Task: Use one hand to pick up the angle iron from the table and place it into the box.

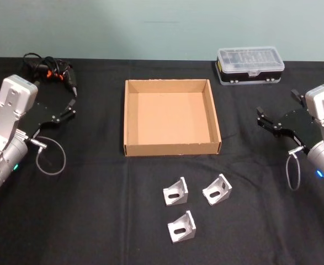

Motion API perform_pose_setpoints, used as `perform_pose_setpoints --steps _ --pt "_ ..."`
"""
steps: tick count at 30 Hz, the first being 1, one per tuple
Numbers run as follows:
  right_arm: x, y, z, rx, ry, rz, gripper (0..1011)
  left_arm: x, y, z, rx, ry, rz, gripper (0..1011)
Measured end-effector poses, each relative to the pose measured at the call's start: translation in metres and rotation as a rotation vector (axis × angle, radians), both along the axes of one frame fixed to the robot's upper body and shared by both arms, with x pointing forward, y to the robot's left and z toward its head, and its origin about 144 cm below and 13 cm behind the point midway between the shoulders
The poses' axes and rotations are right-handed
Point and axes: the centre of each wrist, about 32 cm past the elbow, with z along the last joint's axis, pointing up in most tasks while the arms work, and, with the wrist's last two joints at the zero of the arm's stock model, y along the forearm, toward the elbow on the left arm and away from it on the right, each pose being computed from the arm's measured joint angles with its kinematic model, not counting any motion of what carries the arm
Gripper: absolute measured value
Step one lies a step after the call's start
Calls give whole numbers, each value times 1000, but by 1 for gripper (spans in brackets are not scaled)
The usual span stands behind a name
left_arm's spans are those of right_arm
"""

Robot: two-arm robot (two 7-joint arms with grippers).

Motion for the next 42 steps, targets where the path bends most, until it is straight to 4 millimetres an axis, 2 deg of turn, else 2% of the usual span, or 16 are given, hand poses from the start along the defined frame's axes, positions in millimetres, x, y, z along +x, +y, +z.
perform_pose_setpoints --steps 30,36,42 --pt "0 0 1 0 -1 1 1004 0 0 0 0 0 0 1000" --pt "-1 -3 8 9 -10 24 1004 0 0 0 0 0 0 1000" --pt "-3 -10 29 16 -42 71 1004 0 0 0 0 0 0 1000"
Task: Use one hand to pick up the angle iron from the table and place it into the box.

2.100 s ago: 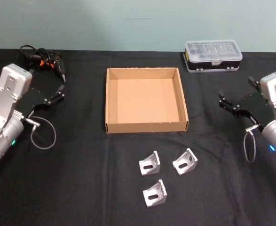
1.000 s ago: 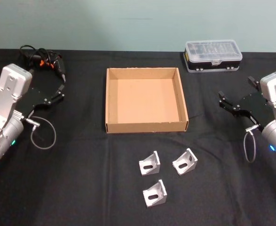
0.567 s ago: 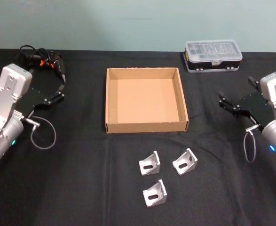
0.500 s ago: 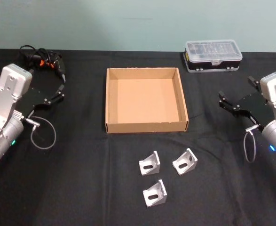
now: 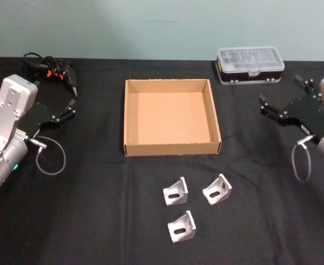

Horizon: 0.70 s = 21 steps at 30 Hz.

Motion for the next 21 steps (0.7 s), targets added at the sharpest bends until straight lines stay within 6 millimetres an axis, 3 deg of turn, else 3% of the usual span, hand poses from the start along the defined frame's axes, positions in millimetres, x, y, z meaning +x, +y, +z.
perform_pose_setpoints --steps 14,21 --pt "2 -36 75 -60 41 296 1004 0 0 0 0 0 0 1000" --pt "11 -46 98 -131 120 476 1004 0 0 0 0 0 0 1000"
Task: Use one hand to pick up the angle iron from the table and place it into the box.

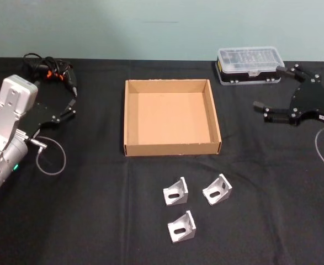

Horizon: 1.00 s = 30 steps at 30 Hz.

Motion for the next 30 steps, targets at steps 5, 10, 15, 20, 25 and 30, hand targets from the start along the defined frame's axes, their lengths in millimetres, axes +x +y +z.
perform_pose_setpoints --steps 5,10,15,20,25,30 --pt "8 -2 5 -40 44 81 1004 0 0 0 0 0 0 1000" --pt "18 -1 6 -82 92 164 1004 0 0 0 0 0 0 1000" --pt "27 2 5 -116 136 238 1004 0 0 0 0 0 0 1000" --pt "37 7 1 -153 191 315 1004 0 0 0 0 0 0 1000" --pt "44 11 -2 -181 232 370 1004 0 0 0 0 0 0 1000" --pt "51 14 -6 -199 271 412 1004 0 0 0 0 0 0 1000"
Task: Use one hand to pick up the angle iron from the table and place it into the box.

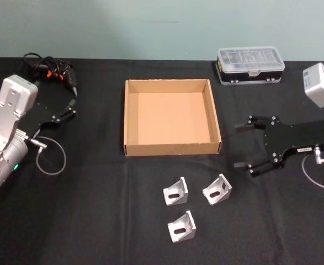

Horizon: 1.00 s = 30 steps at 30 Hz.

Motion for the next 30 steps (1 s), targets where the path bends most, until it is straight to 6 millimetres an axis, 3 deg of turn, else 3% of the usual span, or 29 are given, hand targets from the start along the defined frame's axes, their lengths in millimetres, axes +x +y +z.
perform_pose_setpoints --steps 30 --pt "17 22 -22 -109 111 146 1004 0 0 0 0 0 0 1000"
